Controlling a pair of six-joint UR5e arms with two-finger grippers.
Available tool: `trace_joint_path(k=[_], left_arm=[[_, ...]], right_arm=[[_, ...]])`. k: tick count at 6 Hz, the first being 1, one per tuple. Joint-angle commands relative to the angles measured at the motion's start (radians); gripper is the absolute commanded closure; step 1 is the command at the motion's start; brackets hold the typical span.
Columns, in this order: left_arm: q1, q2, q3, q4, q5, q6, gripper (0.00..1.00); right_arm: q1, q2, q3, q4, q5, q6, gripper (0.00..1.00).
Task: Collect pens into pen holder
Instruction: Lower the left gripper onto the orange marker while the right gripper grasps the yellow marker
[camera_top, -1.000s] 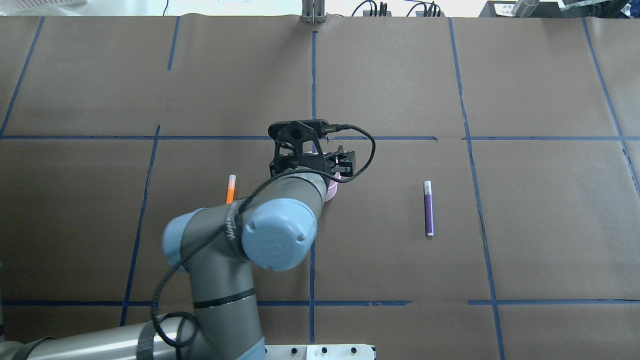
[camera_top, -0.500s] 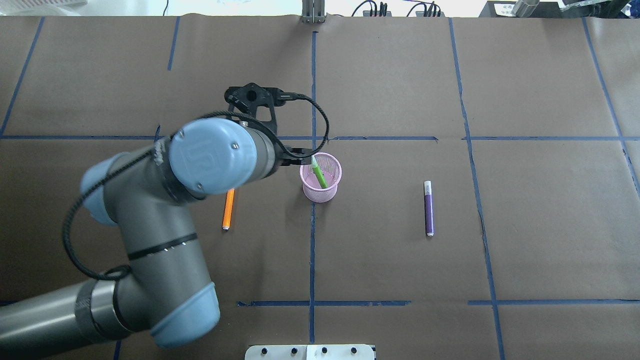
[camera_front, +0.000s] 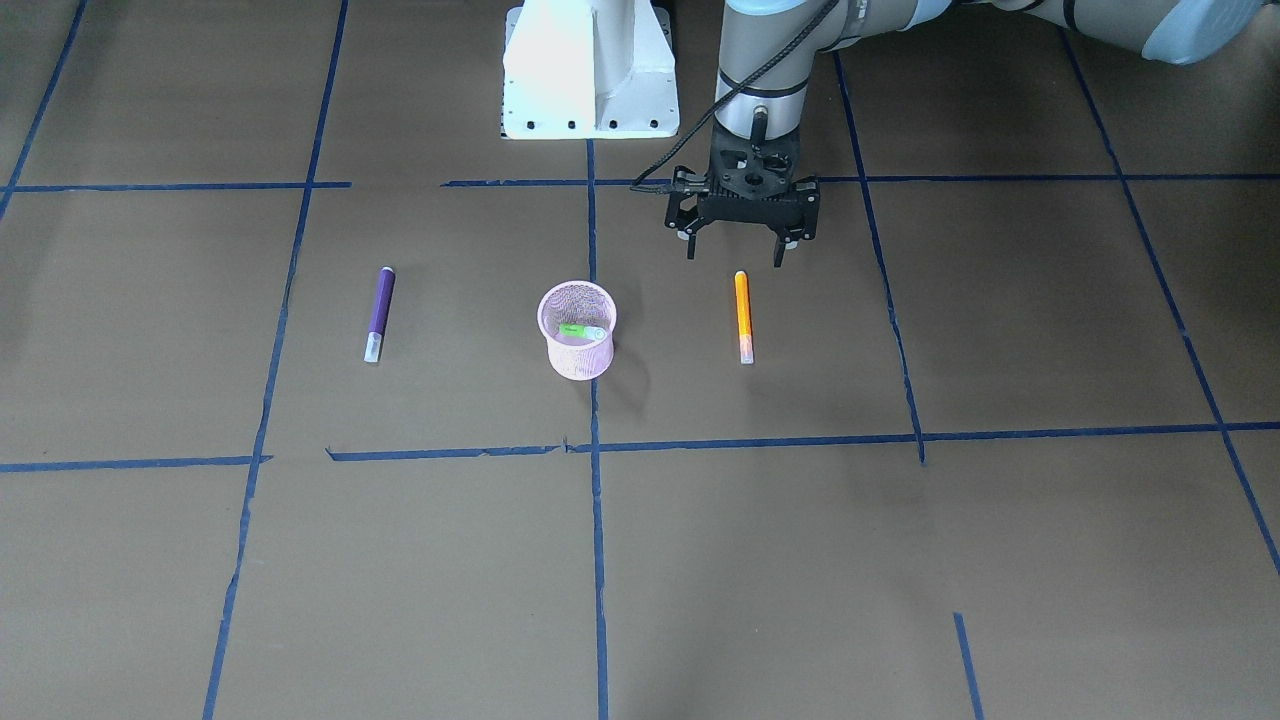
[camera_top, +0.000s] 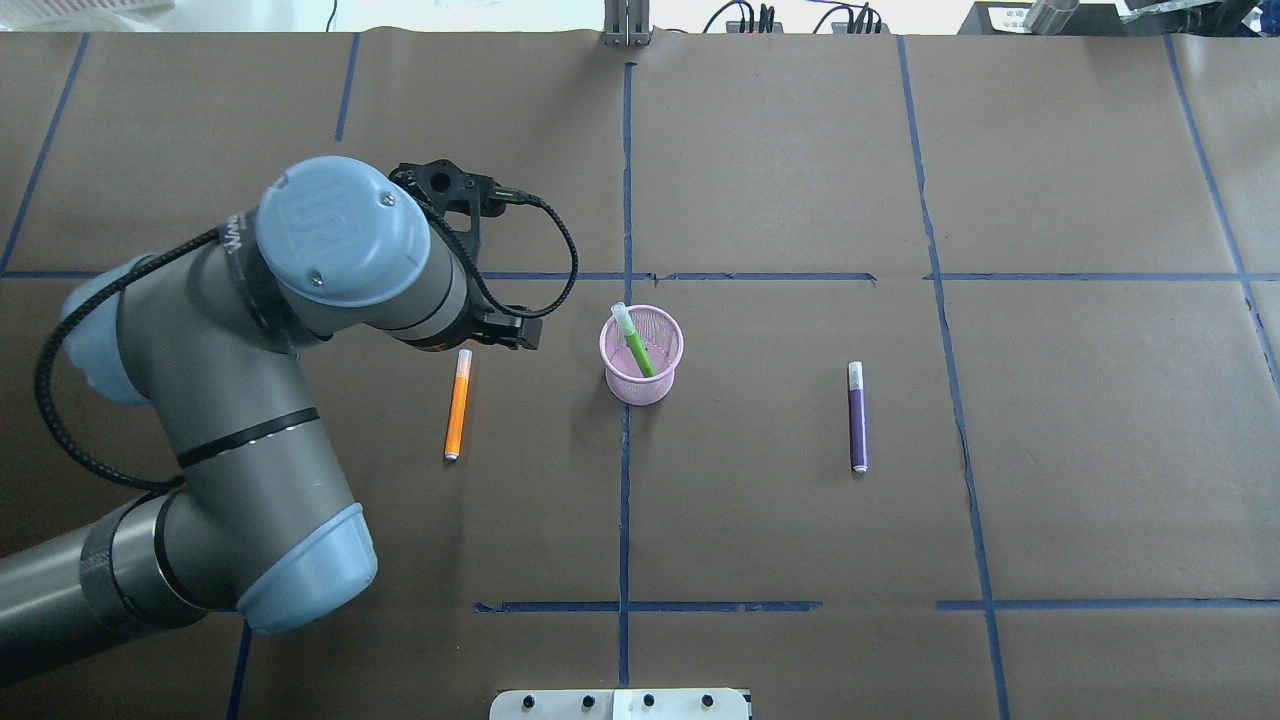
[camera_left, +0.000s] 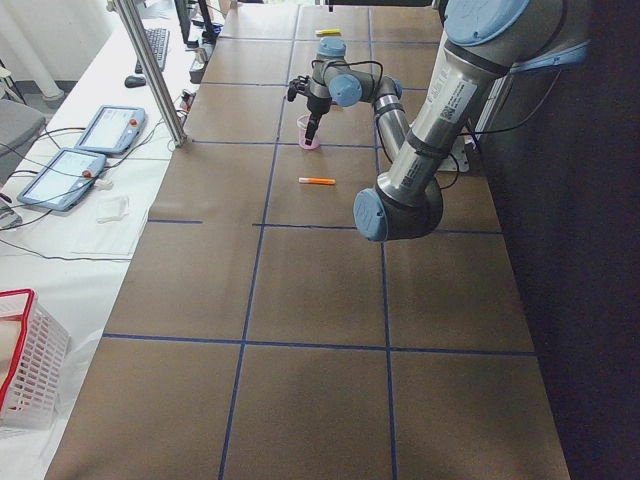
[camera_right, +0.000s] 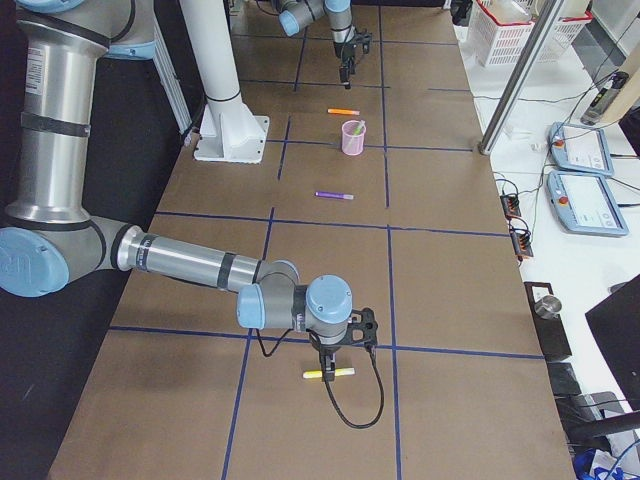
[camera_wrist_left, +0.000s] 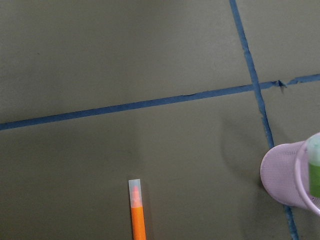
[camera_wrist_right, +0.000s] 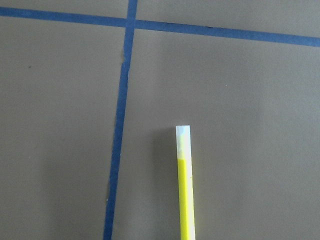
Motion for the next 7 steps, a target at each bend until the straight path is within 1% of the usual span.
trace_joint_path(k=[1, 2, 3, 4, 6, 7], left_arm=[[-0.004, 0.014, -0.021, 0.002, -0.008, 0.009, 0.0], [-0.004, 0.026, -0.044, 0.004, -0.008, 0.009, 0.0], [-0.004, 0.032, -0.044, 0.002, -0.008, 0.009, 0.0], [-0.003, 0.032, -0.046, 0.002, -0.008, 0.011, 0.0], [-0.003, 0.032, -0.046, 0.002, -0.008, 0.009, 0.0], [-0.003, 0.032, -0.046, 0.002, -0.008, 0.009, 0.0]], right_arm=[[-0.069, 0.059, -0.173, 0.22, -0.009, 0.114, 0.05], [-0.097, 0.082, -0.204, 0.225, -0.02, 0.114, 0.08], [-0.133, 0.104, -0.24, 0.228, -0.029, 0.113, 0.09], [-0.141, 0.111, -0.267, 0.23, -0.04, 0.105, 0.12], [-0.144, 0.111, -0.282, 0.228, -0.043, 0.102, 0.22], [-0.155, 0.111, -0.297, 0.23, -0.047, 0.102, 0.24]])
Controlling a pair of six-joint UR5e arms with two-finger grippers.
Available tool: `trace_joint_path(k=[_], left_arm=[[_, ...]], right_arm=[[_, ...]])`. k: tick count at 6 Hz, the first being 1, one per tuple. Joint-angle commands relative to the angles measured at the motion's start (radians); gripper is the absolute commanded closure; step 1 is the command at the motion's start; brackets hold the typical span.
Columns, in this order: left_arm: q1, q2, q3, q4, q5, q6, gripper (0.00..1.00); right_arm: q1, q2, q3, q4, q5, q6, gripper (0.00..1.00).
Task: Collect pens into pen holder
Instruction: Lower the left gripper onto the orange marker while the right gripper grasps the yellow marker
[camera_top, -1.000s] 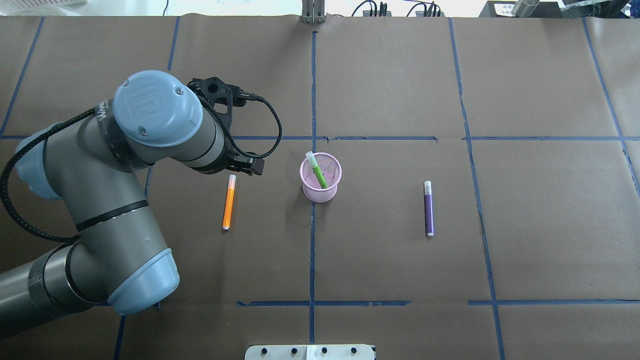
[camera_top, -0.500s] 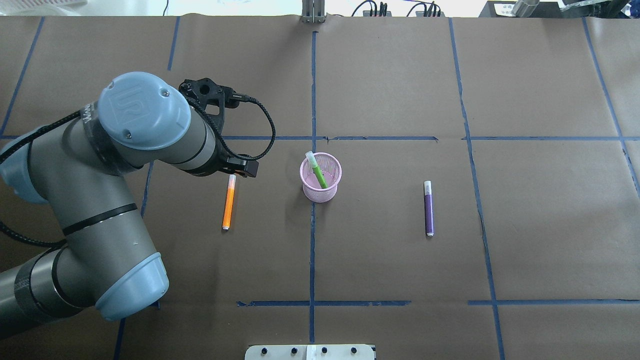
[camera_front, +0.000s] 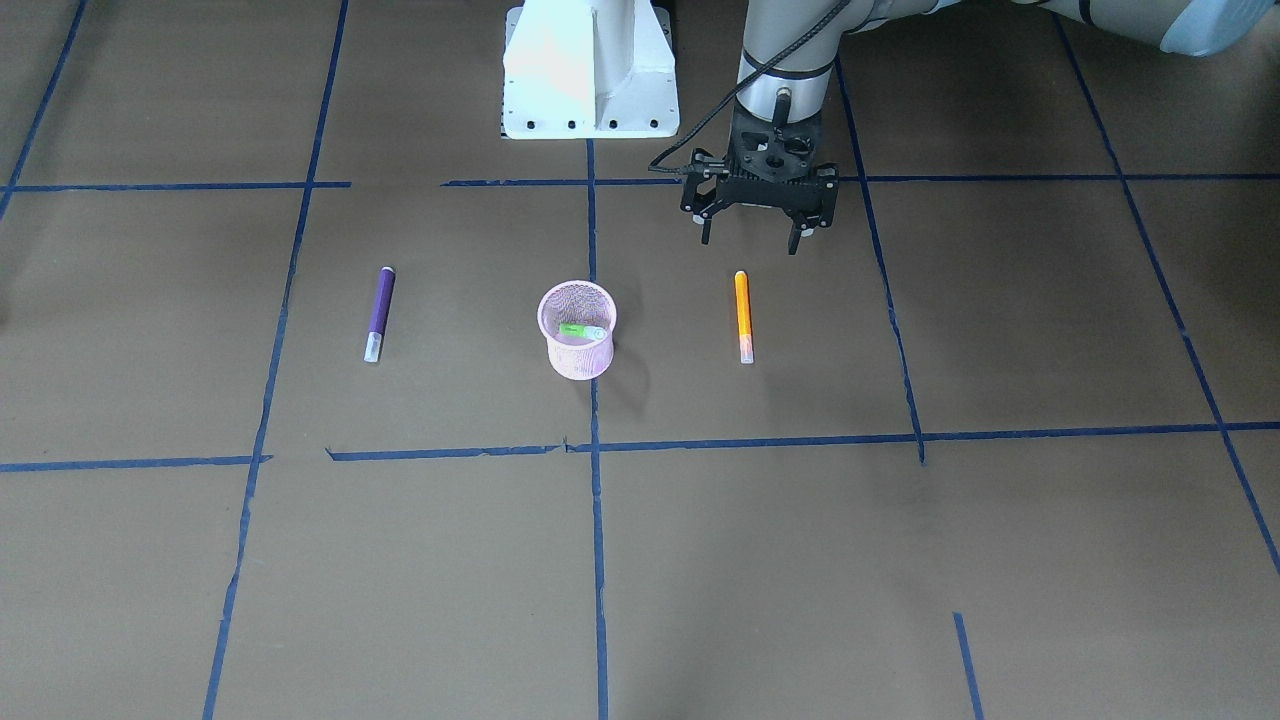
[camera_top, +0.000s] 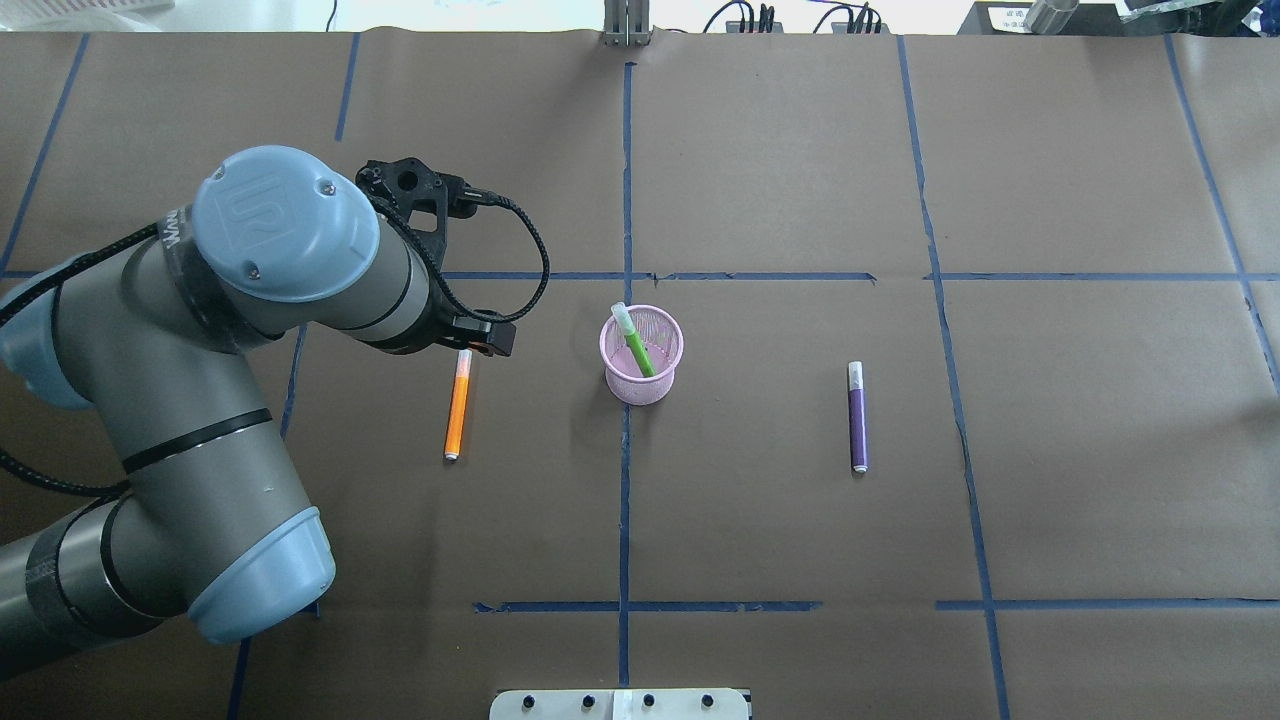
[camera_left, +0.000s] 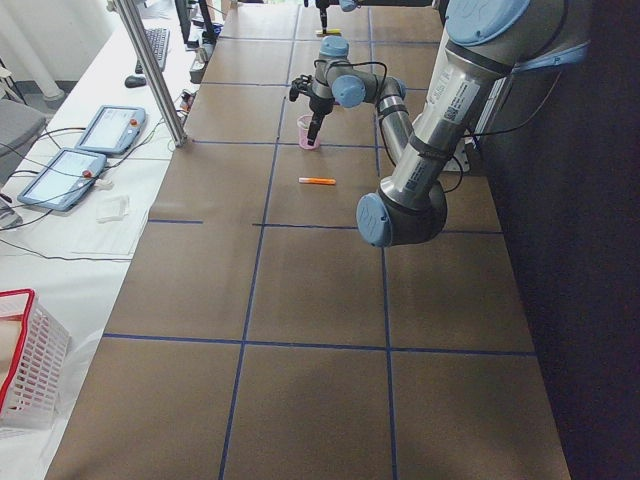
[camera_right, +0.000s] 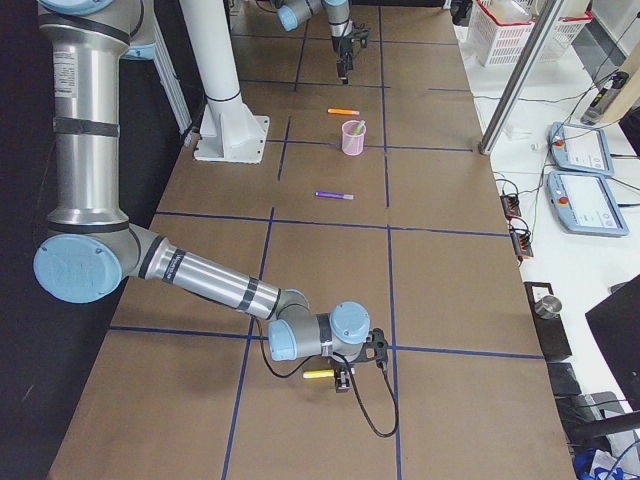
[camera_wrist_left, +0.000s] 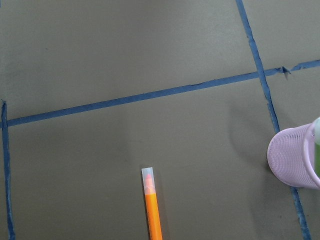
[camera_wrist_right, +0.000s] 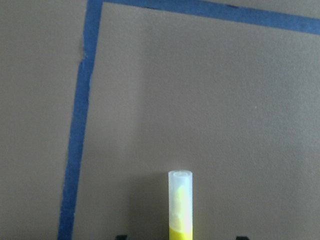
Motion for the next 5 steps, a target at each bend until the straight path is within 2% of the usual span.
trace_joint_path(k=[1, 2, 4, 5], left_arm=[[0.0, 0.0, 0.0, 0.0, 0.0, 0.0, 0.0], [0.0, 0.0, 0.0, 0.0, 0.0, 0.0, 0.0], [0.0, 0.0, -0.006, 0.0, 0.0, 0.001, 0.0], [0.0, 0.0, -0.008, 0.0, 0.0, 0.0, 0.0]], right_arm=[[-0.008, 0.007, -0.014, 0.001, -0.004, 0.007, 0.39], [-0.009, 0.011, -0.015, 0.0, -0.005, 0.009, 0.63], [-0.009, 0.011, -0.017, 0.001, -0.007, 0.009, 0.97], [-0.009, 0.013, 0.001, 0.003, -0.005, 0.007, 1.0]])
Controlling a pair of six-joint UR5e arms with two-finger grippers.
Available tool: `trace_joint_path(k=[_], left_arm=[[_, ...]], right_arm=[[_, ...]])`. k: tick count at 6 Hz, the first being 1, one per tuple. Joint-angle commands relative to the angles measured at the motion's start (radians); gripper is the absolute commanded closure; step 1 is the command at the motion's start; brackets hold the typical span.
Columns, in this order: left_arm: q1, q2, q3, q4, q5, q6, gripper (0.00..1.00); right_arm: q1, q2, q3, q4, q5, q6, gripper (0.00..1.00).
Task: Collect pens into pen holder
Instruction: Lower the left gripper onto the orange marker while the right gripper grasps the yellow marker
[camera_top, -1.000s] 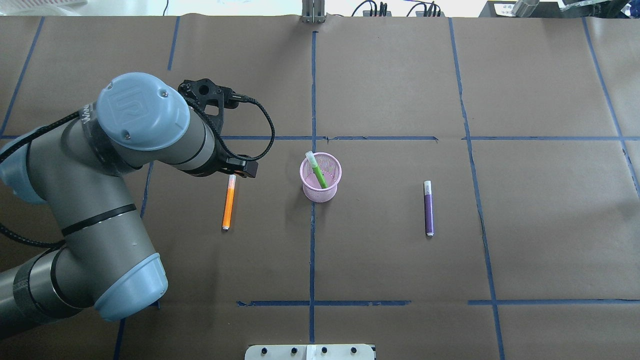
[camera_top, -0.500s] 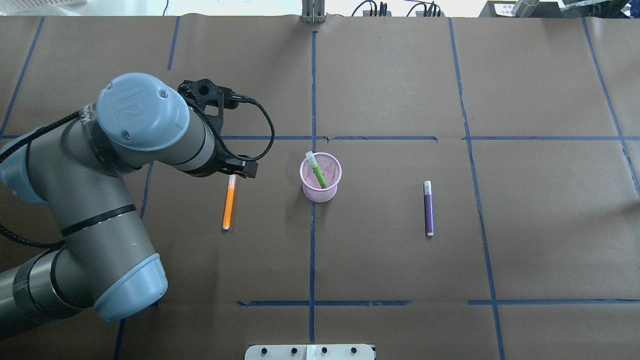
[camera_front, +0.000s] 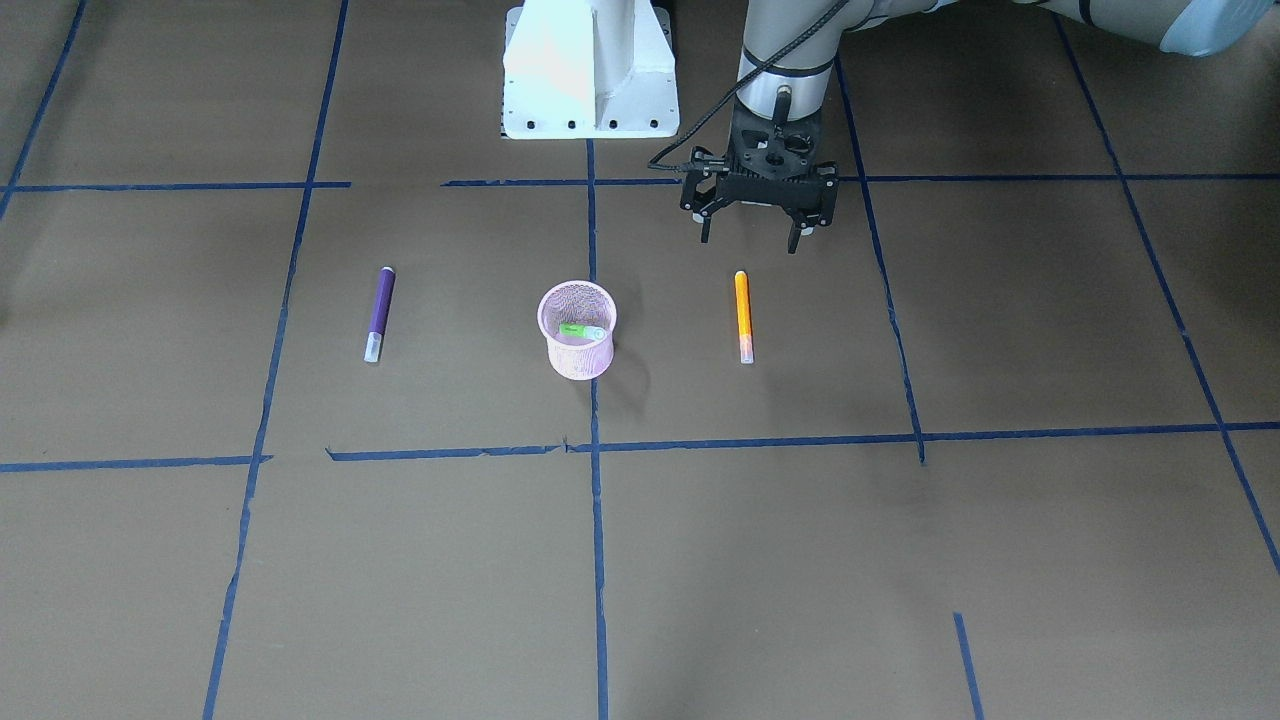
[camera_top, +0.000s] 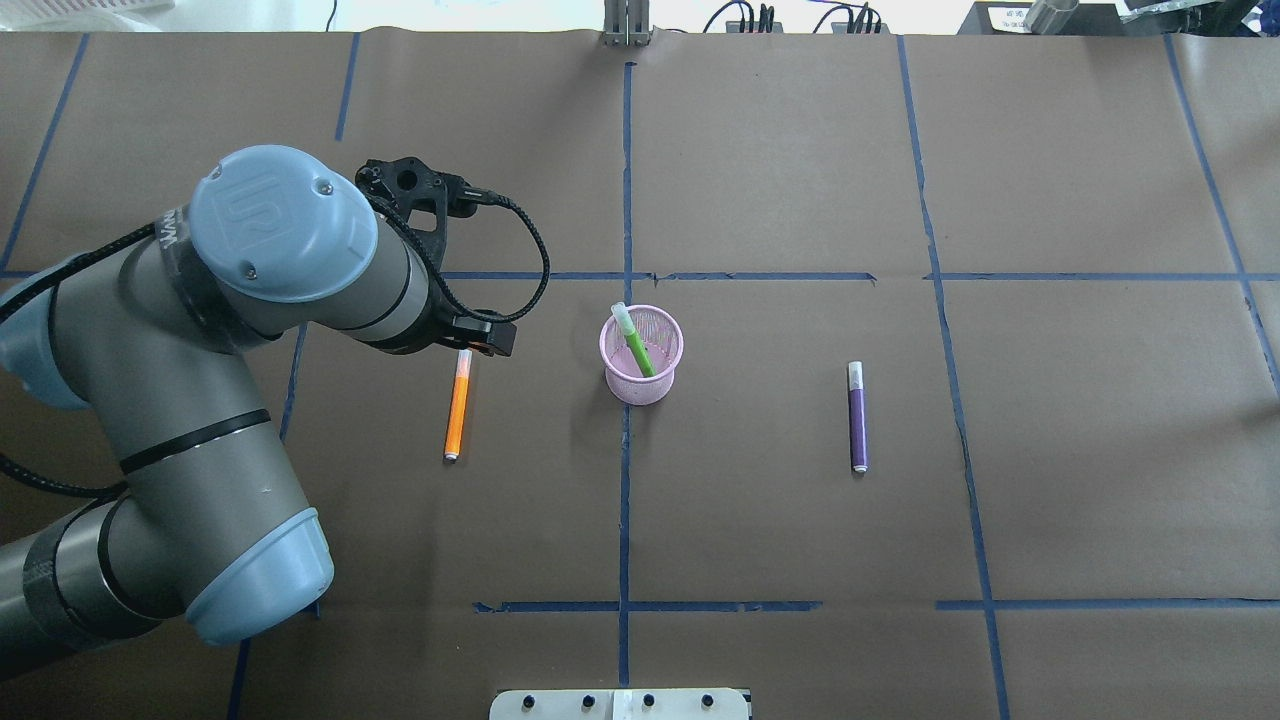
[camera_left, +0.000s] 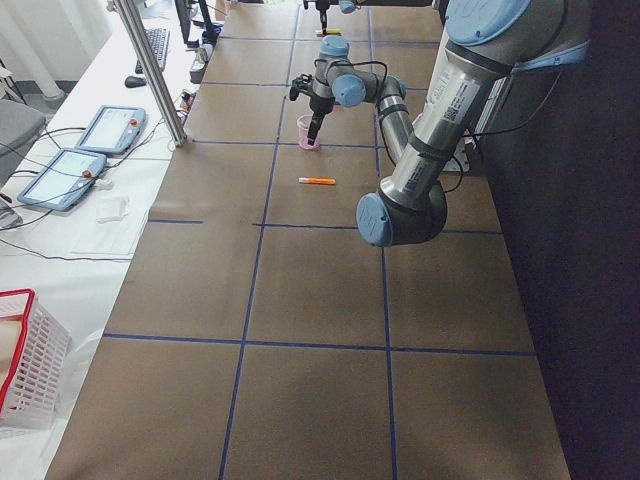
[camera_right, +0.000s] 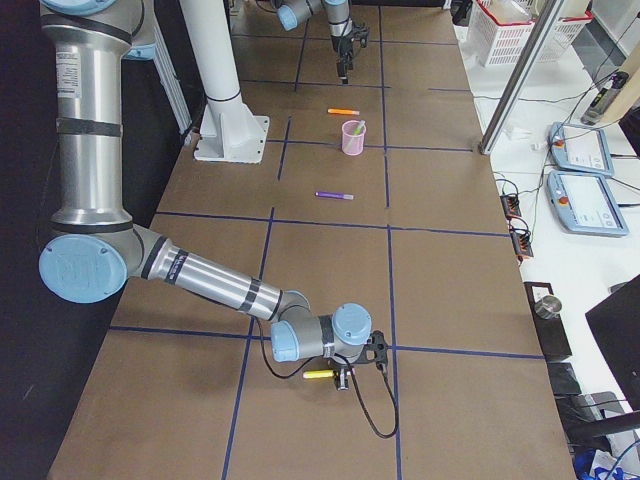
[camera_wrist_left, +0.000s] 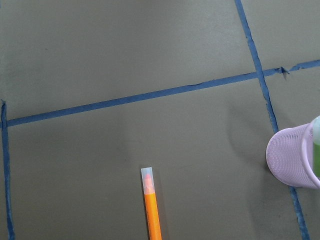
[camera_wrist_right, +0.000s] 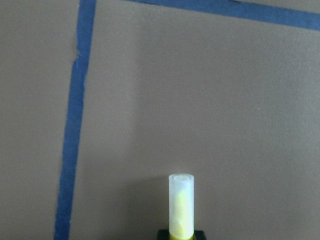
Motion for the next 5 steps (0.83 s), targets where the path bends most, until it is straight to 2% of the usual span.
trace_joint_path(k=[1, 3, 5], left_arm=[[0.0, 0.0, -0.002, 0.0, -0.003, 0.001, 0.0], [-0.005, 0.006, -0.002, 0.006, -0.006, 0.054, 0.0], [-0.124, 0.053, -0.001, 0.023, -0.165, 0.285, 0.0]], right_arm=[[0.003, -0.003, 0.078, 0.0, 0.004, -0.003, 1.0], [0.006, -0.013, 0.289, -0.002, 0.011, 0.005, 1.0], [0.003, 0.027, 0.475, -0.003, 0.022, 0.007, 0.97]])
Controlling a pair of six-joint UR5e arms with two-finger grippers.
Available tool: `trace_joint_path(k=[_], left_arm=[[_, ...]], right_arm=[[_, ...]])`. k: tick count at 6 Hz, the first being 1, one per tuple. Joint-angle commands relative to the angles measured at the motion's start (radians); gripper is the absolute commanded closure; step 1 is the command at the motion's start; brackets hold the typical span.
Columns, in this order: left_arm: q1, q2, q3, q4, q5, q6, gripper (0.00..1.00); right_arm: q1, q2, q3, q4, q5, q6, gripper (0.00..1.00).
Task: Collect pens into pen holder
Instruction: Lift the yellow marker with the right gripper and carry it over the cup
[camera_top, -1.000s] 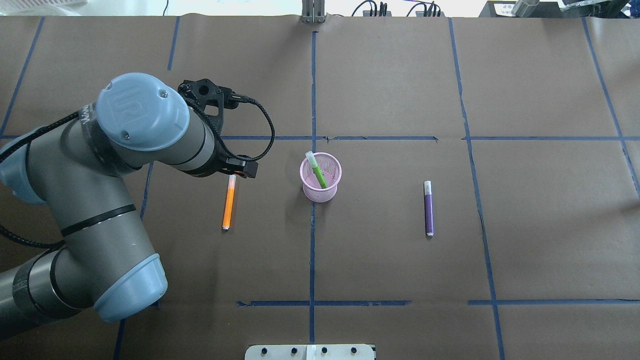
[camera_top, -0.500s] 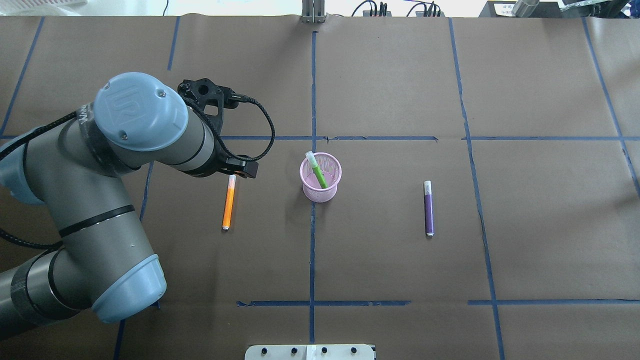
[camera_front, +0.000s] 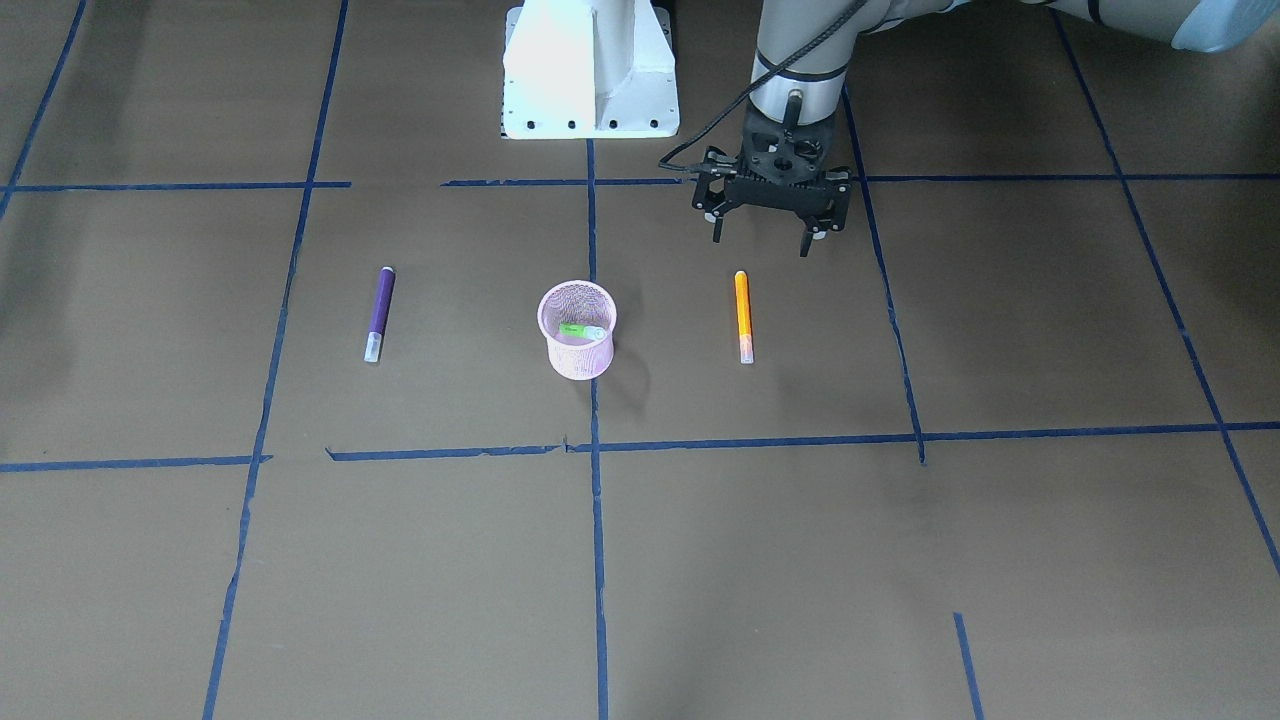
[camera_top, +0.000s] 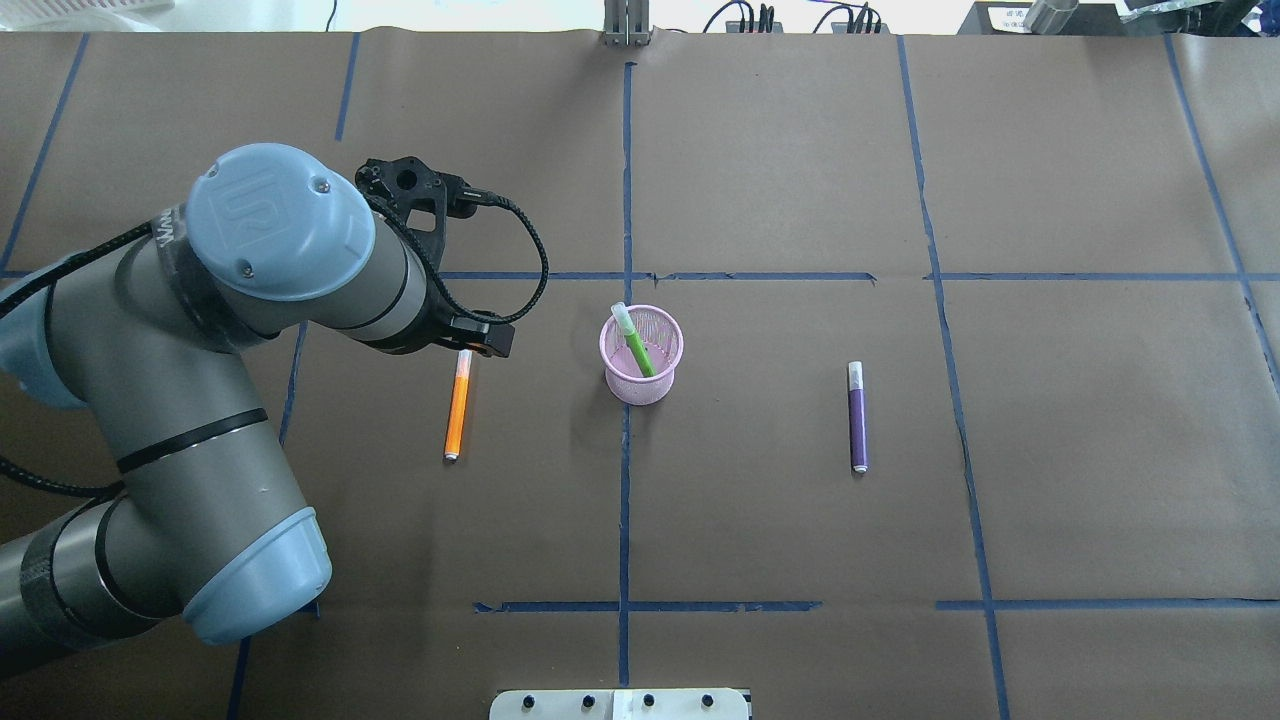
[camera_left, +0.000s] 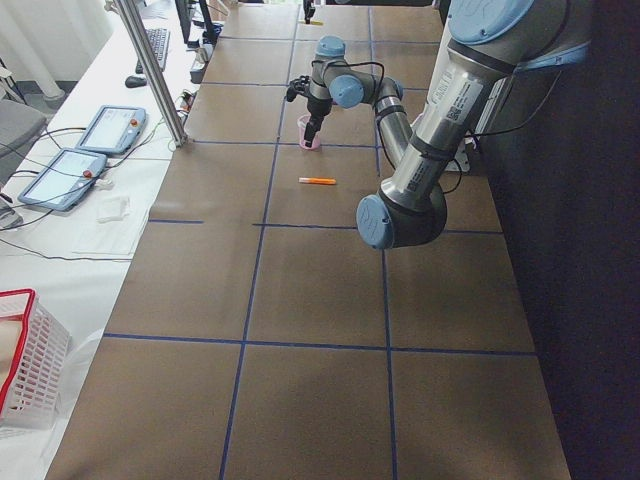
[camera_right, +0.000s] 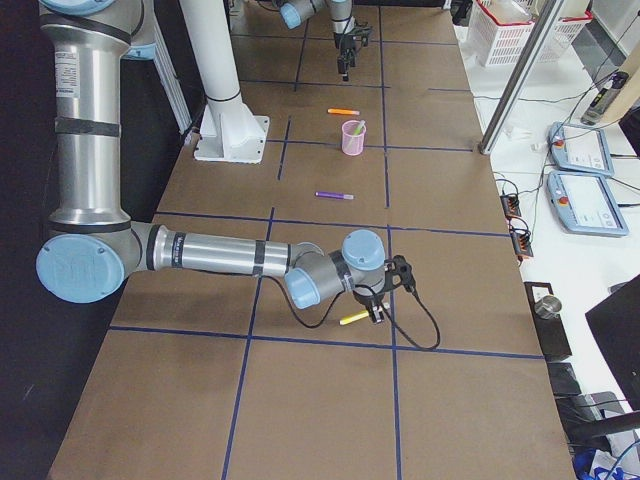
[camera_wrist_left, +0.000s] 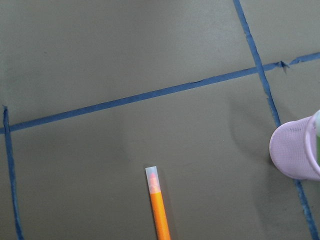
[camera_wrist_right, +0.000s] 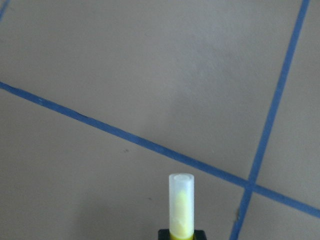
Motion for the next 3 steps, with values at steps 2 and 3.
trace_joint_path(k=[2, 3], left_arm=[[-0.114, 0.052, 0.014, 0.006, -0.133, 0.222, 0.0], [-0.114, 0.053, 0.014, 0.006, -0.138, 0.222, 0.0]], right_arm=[[-0.009, 0.073, 0.207, 0.003, 0.033, 0.094, 1.0], [-0.05, 0.13, 0.266, 0.004, 0.021, 0.247, 1.0]])
